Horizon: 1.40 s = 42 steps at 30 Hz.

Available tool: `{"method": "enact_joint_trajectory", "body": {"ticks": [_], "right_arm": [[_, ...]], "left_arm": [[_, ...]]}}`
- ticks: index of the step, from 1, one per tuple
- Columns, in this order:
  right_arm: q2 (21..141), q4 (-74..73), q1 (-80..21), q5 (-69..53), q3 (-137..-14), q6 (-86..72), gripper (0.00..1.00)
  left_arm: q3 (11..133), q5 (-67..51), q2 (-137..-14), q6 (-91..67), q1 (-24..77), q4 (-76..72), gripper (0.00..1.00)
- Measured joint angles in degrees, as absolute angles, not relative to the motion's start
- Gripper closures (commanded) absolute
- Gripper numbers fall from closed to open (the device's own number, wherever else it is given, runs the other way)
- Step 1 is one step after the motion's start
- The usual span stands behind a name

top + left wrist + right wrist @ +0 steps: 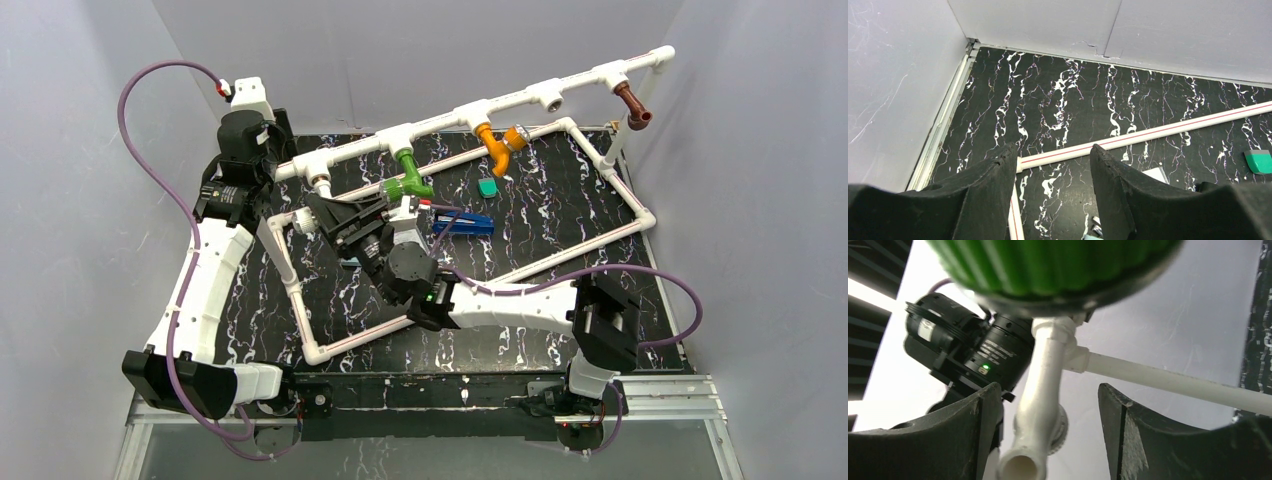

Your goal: Install the water faucets

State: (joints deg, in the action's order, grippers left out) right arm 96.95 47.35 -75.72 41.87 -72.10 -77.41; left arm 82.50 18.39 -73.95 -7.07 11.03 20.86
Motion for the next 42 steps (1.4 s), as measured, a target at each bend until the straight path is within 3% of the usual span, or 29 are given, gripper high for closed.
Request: {"method": "enact_joint_trajectory", "body": {"ticks": [19, 31, 42], "right_arm": [[88.53, 51.0, -75.46, 29.06, -62.04, -63.7, 0.15], [75.81, 37.39, -74.78, 24.14, -59.24, -47.16, 0.18], [73.84, 18.63, -74.74, 18.15, -61.8, -22.65, 0.18]], "left_arm": [[82.52, 18.39, -73.93, -7.05, 11.05, 20.99, 0.47], [82.65, 18.35, -73.97, -7.05, 11.07, 21.28, 0.47], [82.89, 18.2, -74.17, -7.03, 11.07, 21.47, 0.47]]}}
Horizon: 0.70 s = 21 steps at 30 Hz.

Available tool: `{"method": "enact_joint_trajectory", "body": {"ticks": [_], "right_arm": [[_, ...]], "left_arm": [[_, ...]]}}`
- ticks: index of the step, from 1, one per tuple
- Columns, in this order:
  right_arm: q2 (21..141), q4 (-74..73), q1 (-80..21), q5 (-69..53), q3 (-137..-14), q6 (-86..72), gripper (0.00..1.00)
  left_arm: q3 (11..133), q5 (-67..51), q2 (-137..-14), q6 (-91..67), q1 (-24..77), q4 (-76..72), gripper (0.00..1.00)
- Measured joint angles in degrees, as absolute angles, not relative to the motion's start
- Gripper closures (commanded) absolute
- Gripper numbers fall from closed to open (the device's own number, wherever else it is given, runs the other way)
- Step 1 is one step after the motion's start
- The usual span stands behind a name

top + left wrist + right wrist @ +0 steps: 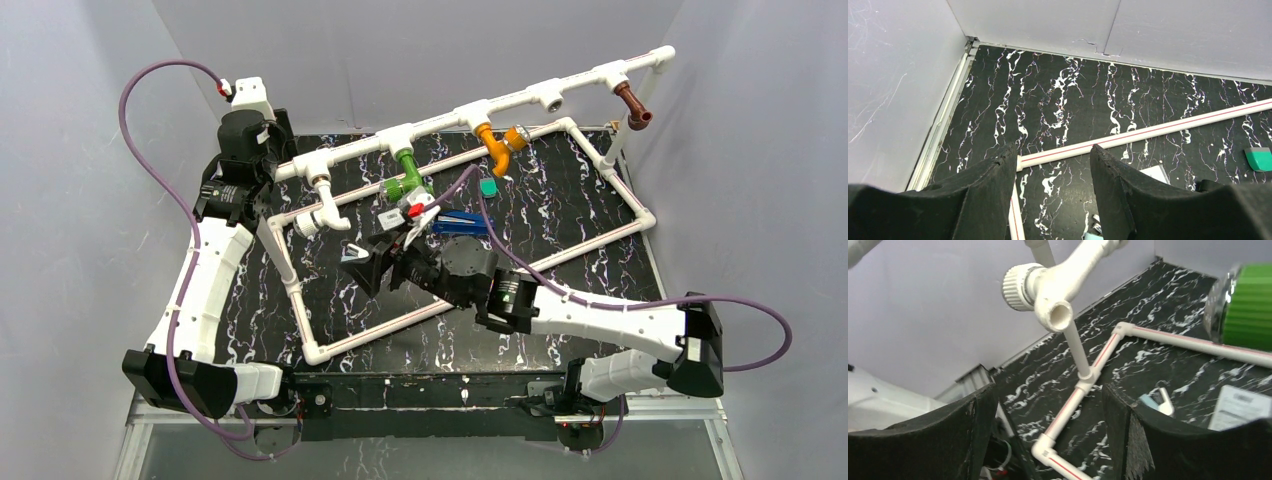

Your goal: Install the water faucets

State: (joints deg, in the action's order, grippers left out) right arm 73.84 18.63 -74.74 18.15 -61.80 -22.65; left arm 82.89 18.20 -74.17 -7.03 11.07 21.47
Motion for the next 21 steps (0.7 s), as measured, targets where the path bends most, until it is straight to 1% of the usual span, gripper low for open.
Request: {"method": "enact_joint_trajectory", "body": {"ticks": [5, 10, 16, 21], "right_arm": [[72.84, 10.5, -74.72, 15.16, -67.94, -6.35, 0.17], [71.88, 5.67, -74.74, 13.06, -72.77, 10.35, 0.17], [71.07, 4.47, -75.64, 11.35, -72.62, 33.39, 0.11], [72.25, 5.08, -78.67, 12.47, -71.35, 53.23, 0.09]], "left_arm": [[82.89, 18.15, -74.19, -7.03, 11.07, 21.47, 0.47], [82.89, 18.17, -74.19, -7.01, 11.07, 21.47, 0.47], [82.89, 18.15, -74.19, -7.01, 11.07, 21.47, 0.47], [82.89, 18.17, -74.19, -6.94, 11.11, 21.47, 0.47]]}}
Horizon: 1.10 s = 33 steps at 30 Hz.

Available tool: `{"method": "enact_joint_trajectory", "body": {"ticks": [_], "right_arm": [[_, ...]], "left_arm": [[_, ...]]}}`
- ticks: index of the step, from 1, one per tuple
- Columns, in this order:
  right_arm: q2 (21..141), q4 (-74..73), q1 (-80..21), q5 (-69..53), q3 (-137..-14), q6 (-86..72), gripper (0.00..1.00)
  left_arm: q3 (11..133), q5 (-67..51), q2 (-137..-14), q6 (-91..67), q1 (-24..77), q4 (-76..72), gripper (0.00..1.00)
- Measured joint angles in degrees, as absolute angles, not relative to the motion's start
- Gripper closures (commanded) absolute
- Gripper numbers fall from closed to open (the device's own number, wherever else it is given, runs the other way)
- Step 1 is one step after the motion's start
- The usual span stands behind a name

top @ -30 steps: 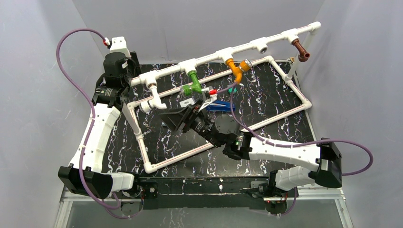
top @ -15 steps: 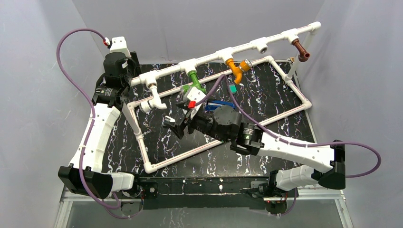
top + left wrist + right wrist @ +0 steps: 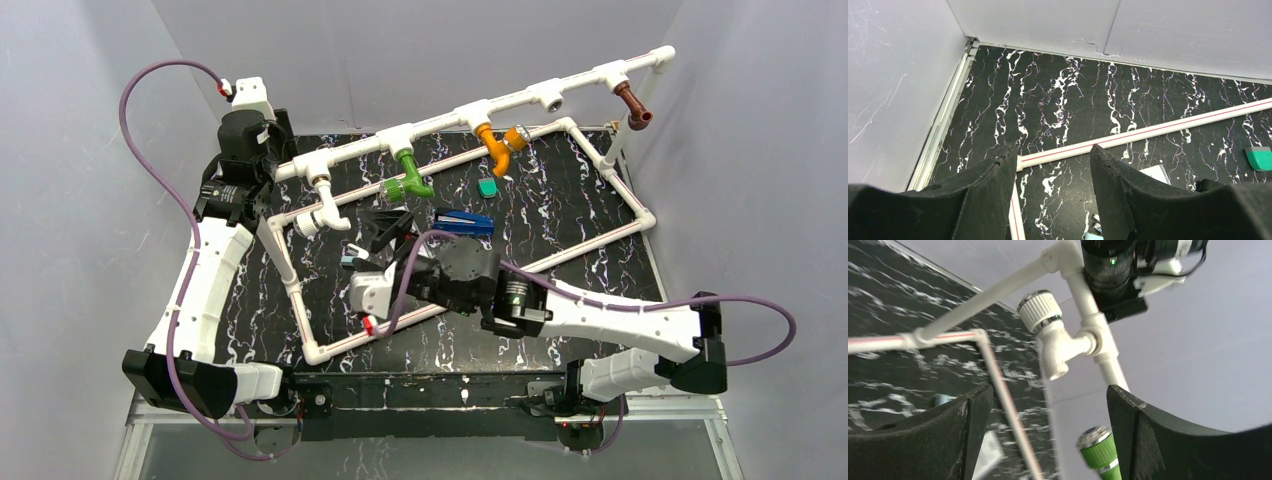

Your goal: Install the water faucets

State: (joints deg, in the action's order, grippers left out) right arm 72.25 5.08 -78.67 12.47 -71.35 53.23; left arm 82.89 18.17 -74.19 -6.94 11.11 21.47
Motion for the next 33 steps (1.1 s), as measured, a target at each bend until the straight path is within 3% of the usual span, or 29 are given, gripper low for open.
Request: {"method": "enact_joint_trajectory", "body": {"ticks": [7, 18, 28, 33], "right_arm": [[78.43, 13.69, -80.4, 17.87, -69.17, 76.69, 0.08], [86.02, 21.93, -80.44, 22.68, -69.89, 92.33, 0.11], [90.08, 23.83, -79.94, 24.29, -73.8, 95.2, 0.23], [90.5, 24.4, -79.44, 24.29, -74.39, 94.91, 0.34]], "left_arm": [[82.89, 18.28, -74.19, -6.63, 11.29, 21.47, 0.47], [82.87, 18.87, -74.13, -6.42, 11.86, 21.56, 0.47], [82.54, 18.92, -73.8, -6.33, 11.97, 21.43, 0.47], [82.3, 18.92, -73.65, -6.22, 12.01, 21.21, 0.47]]}}
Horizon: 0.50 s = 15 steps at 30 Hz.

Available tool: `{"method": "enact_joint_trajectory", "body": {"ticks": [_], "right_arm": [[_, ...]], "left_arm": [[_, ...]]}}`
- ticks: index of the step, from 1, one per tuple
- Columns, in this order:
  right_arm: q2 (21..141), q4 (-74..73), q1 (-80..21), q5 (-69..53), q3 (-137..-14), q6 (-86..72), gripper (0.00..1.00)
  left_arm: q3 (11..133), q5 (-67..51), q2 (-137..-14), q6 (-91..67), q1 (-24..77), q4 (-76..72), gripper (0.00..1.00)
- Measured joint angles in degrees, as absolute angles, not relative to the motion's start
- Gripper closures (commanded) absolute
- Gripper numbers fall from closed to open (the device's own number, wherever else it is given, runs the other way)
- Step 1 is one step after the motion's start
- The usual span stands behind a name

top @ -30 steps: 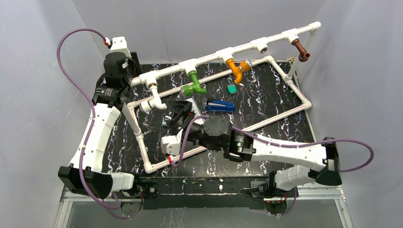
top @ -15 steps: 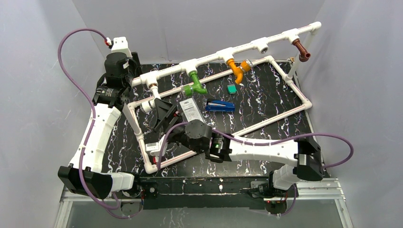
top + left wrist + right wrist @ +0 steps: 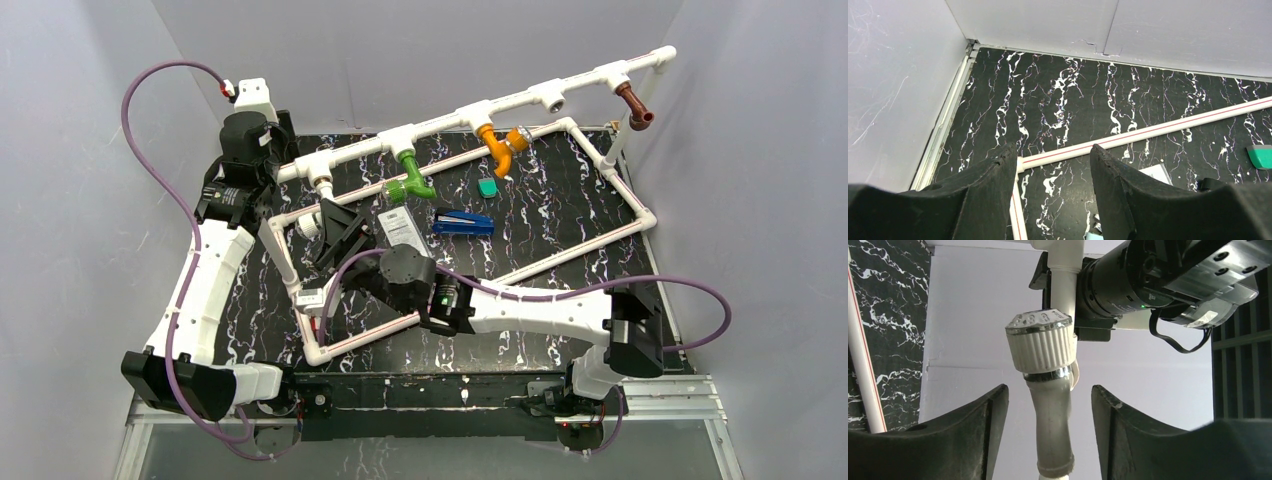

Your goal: Install the water faucets

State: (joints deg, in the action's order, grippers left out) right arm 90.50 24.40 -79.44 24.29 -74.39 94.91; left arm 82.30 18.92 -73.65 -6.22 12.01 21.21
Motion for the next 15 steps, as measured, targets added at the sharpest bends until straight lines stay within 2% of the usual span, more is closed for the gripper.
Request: {"method": "enact_joint_trajectory", "body": {"ticks": [6, 8, 12, 15], "right_arm": [[92.4, 25.28, -79.2, 24.47, -74.5, 94.5, 0.48], [92.79, 26.63, -79.2, 24.77, -74.72, 94.39, 0.62], [93.32, 28.45, -79.26, 25.67, -75.75, 94.26, 0.96], [93.62, 29.06, -79.53, 26.76, -75.99, 93.93, 0.99]], "left_arm": [[82.15, 19.0, -73.54, -6.09, 12.1, 20.99, 0.47], [82.13, 19.03, -73.54, -6.09, 12.1, 20.97, 0.47], [82.08, 19.07, -73.52, -5.96, 12.12, 20.8, 0.47], [81.95, 19.27, -73.52, -5.85, 12.12, 20.45, 0.46]]}}
